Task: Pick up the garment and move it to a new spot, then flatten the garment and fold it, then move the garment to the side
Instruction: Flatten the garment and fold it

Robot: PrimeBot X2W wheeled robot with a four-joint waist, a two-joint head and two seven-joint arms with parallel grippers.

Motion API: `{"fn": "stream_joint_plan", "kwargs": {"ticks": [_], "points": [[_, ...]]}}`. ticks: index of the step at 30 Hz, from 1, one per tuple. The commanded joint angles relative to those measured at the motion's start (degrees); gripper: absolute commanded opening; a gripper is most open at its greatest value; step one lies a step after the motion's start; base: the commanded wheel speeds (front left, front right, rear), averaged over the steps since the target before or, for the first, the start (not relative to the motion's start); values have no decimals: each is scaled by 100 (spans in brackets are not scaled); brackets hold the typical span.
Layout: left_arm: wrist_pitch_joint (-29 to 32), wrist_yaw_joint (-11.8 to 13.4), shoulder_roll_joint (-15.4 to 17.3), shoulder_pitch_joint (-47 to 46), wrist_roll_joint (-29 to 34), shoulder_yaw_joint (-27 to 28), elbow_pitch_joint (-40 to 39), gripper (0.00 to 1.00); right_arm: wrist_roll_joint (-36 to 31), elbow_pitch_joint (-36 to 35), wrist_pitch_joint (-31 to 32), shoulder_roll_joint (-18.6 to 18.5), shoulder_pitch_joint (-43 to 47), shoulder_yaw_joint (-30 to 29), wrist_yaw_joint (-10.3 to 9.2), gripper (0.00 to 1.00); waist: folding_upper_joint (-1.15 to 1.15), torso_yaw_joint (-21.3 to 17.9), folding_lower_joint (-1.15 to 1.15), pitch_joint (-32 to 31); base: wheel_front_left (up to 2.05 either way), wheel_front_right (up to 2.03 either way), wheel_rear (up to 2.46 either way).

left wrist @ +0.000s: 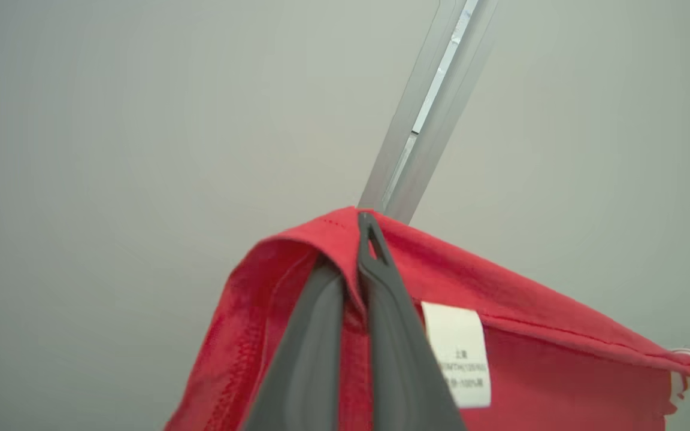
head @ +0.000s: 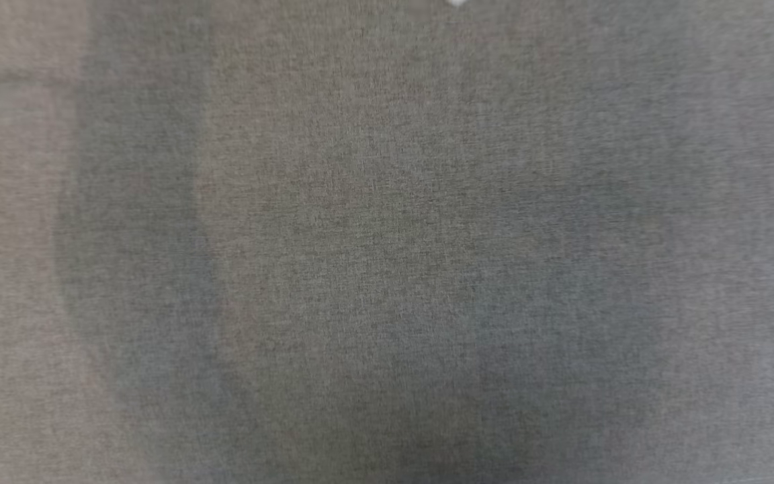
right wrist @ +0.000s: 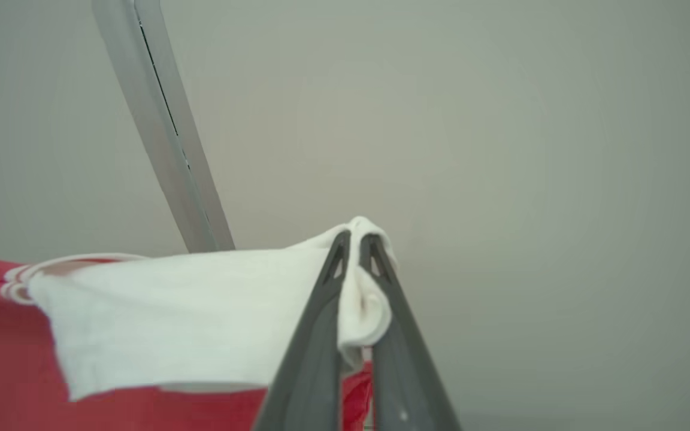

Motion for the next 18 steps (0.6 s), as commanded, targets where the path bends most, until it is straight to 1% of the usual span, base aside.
{"fn": "stream_joint_plan", "kwargs": {"ticks": [1,2,4,5,7,9,12,15,18], "points": [[-272,-89,-82,-235,99,-8,321,0,-137,218,-337,115,-319,-71,-8,0,0,148,-3,799,0,0,0],[-552,-152,-66,-489,264,-52,601,0,-235,441,-608,215,-576,-50,-4,0,0,132,-3,849,0,0,0],[-831,-289,-68,-810,415,-198,1040,0,-367,759,-1073,238,-891,153,-4,0,0,85,-3,962,0,0,0],[-941,-336,-61,-932,505,-241,1205,0,-290,896,-1206,265,-1003,210,-4,0,0,70,-3,1035,0,0,0],[-1118,-520,-29,-981,616,-407,1544,0,33,1117,-1500,347,-1060,259,-6,0,0,36,-3,1157,0,0,0],[-1269,-711,10,-804,655,-477,1824,0,478,1218,-1764,396,-780,336,-6,0,0,-26,-3,1194,0,0,0],[-1415,-998,95,-249,636,-652,2066,0,1254,1006,-2134,292,99,566,-5,0,0,-127,-3,1053,0,0,0],[-1489,-1143,194,544,464,-742,2066,0,1965,496,-2420,14,1312,738,-4,0,0,-199,-3,787,0,0,0],[-1516,-1203,364,1619,218,-824,1755,0,2665,-236,-2668,-209,2765,630,-3,0,0,-267,-3,380,0,0,0]]}}
